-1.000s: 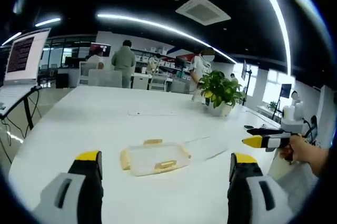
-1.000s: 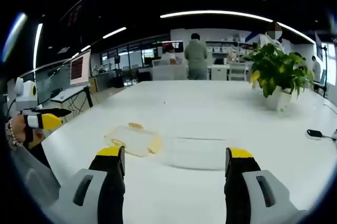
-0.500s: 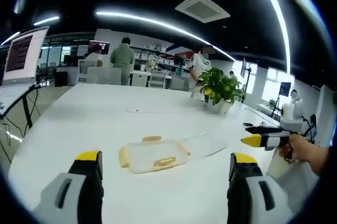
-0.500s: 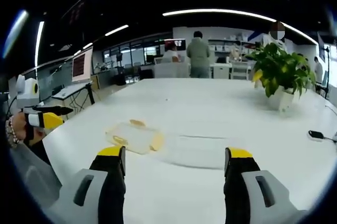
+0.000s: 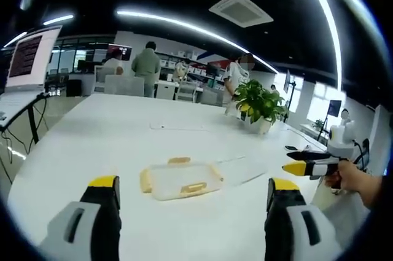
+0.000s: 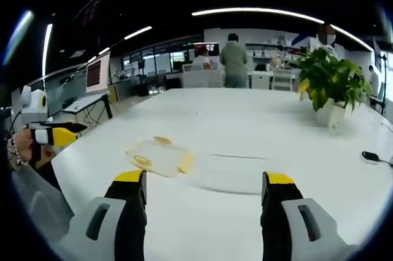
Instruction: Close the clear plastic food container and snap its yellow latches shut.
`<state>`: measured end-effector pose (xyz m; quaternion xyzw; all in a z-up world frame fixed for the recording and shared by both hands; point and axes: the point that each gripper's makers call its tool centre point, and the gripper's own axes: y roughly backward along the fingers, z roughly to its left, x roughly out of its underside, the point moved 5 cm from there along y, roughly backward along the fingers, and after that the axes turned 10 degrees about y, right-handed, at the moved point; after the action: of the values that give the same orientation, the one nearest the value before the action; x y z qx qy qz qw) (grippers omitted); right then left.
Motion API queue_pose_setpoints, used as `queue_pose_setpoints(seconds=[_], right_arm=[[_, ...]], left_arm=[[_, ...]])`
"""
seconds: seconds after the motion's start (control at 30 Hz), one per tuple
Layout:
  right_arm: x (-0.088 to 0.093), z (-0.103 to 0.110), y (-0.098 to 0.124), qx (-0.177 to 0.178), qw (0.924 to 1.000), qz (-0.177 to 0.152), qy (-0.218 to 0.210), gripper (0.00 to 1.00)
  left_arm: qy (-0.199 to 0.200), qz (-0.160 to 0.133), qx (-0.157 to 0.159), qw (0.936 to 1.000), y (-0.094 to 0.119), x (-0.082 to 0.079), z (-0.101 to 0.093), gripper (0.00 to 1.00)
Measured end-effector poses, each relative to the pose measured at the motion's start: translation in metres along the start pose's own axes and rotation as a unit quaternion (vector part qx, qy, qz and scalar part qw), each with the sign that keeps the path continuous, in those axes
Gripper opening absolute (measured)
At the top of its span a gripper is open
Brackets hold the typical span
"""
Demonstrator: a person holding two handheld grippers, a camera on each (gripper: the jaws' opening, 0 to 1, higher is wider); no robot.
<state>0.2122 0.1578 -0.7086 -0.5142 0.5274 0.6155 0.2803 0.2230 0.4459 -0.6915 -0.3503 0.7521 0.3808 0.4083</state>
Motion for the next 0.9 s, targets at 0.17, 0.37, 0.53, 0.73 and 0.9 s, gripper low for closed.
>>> queue_pose_setpoints(seconds=[0.17,0.37,0.53,0.73,0.9], right_arm=[[0.001,0.0032,-0.0009,-0.007,0.9999,0.004,0.006,0.74],[0.0013,0.0037,-0.0013,-0.009,0.9998,0.005,0.018,0.73],[0.002,0.0029,-0.001,-0.008,0.9998,0.008,0.015,0.73],[0.0024,0.0044,-0.0012,-0.01,0.9997,0.01,0.018,0.72],[0.003,0.0041,-0.0014,-0.01,0.9997,0.013,0.019,0.72]], left_arm=[[0.0,0.001,-0.002,1.0,0.0002,0.0002,0.0007,0.98],[0.001,0.001,-0.001,1.0,0.0001,0.0001,0.0003,0.98],[0.002,0.001,0.001,1.0,0.0002,-0.0002,-0.0006,0.98],[0.002,0.001,0.002,1.0,0.0008,-0.0004,-0.0005,0.97],[0.001,0.002,0.006,1.0,0.0012,-0.0004,-0.0017,0.97]])
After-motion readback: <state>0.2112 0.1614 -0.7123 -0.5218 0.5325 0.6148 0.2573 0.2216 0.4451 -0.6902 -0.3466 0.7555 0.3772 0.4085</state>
